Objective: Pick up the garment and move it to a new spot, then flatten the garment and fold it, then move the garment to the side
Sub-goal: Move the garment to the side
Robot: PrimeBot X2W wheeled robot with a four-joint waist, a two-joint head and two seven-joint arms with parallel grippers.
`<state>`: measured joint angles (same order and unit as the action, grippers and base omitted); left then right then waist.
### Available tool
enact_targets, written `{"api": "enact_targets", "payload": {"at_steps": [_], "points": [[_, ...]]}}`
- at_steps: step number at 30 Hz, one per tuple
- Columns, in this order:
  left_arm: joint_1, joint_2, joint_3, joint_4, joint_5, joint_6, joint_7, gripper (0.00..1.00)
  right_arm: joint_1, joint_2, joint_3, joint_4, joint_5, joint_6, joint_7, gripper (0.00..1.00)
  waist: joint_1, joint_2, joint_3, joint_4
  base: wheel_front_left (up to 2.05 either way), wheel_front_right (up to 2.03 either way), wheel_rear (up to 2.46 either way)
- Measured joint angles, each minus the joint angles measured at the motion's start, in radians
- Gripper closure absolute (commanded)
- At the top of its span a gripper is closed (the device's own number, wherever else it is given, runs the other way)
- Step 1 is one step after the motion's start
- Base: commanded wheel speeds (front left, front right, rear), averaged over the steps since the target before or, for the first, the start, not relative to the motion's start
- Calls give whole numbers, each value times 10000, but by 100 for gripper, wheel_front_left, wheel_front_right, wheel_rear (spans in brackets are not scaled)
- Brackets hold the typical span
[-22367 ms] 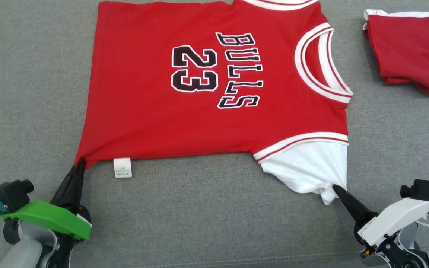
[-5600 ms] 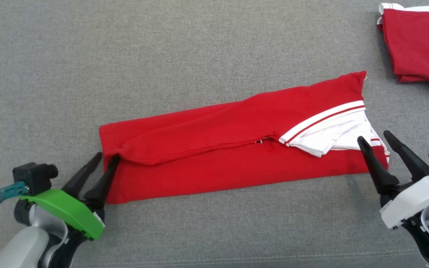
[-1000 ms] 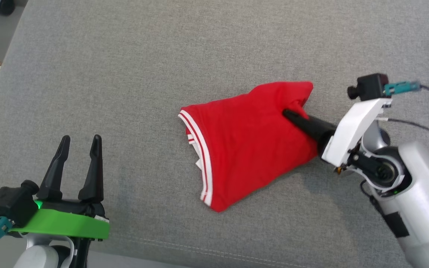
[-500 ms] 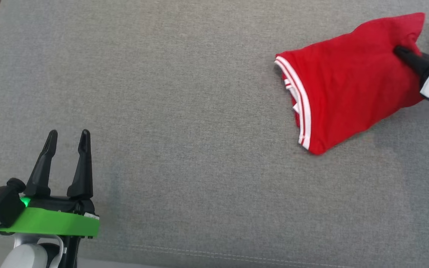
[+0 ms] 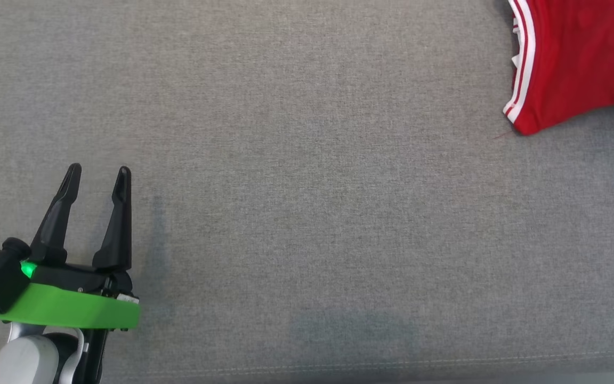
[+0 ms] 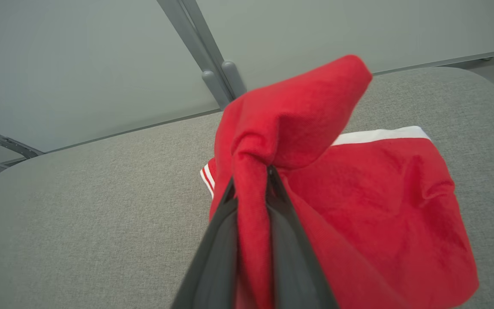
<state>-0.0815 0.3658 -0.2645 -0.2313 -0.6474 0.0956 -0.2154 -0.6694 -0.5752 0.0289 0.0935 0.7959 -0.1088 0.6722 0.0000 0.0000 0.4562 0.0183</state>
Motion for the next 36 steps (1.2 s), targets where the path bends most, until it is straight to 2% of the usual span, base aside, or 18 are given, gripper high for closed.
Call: {"api": "enact_targets", "payload": {"at_steps": [3, 7, 11, 12, 13, 14, 15, 20, 25, 30, 36], "points": [[-218, 4, -29, -21, 2, -2, 52, 0, -1, -150, -209, 159, -128, -56, -31, 100, 0, 0, 281, -177, 0, 0, 0], [-405, 38, -161, -40, 63, -90, 224, 0, -6, -658, -535, 447, -581, -77, -230, 100, 0, 0, 625, -307, 0, 0, 0], [-449, 94, -190, -46, 102, -92, 299, 0, -132, -984, -757, 838, -1248, -94, -786, 100, 0, 0, 910, -321, 0, 0, 0], [-468, 90, -205, -35, 102, -92, 299, 0, -153, -940, -802, 993, -1419, -130, -1087, 89, 1, 0, 968, -312, 0, 0, 0], [-488, 77, -226, -23, 102, -92, 299, 0, -153, -872, -851, 1172, -1592, -150, -1373, 68, 1, 0, 1012, -296, 0, 0, 0], [-519, 50, -249, -10, 102, -92, 299, 0, -148, -803, -874, 1365, -1764, -151, -1567, 4, 1, 1, 1041, -272, 0, 0, 0], [-553, 2, -278, 4, 102, -92, 299, 0, -122, -759, -874, 1578, -1952, -151, -1799, 0, 1, 0, 1057, -242, 0, 0, 0], [-583, -40, -230, 242, 100, -92, 284, 0, 254, -468, -892, 2339, -2738, -161, -3018, 0, 1, 0, 960, -190, 0, 0, 0], [-584, -48, -100, 320, 100, -92, 194, 0, 715, 79, -1315, 2732, -3037, -163, -4456, 0, 0, 0, 708, -232, 0, 0, 0], [-623, -199, 238, 566, 201, -84, -67, 0, 1061, 627, -1743, 2506, -2957, -163, -6288, 0, 0, 0, 291, -305, 0, 0, 0], [-616, -376, 623, 1068, 255, -23, -159, 0, 2175, 711, -1628, 1825, -3413, -163, -7896, 0, 0, 0, -396, -445, 0, 0, 0]]}}
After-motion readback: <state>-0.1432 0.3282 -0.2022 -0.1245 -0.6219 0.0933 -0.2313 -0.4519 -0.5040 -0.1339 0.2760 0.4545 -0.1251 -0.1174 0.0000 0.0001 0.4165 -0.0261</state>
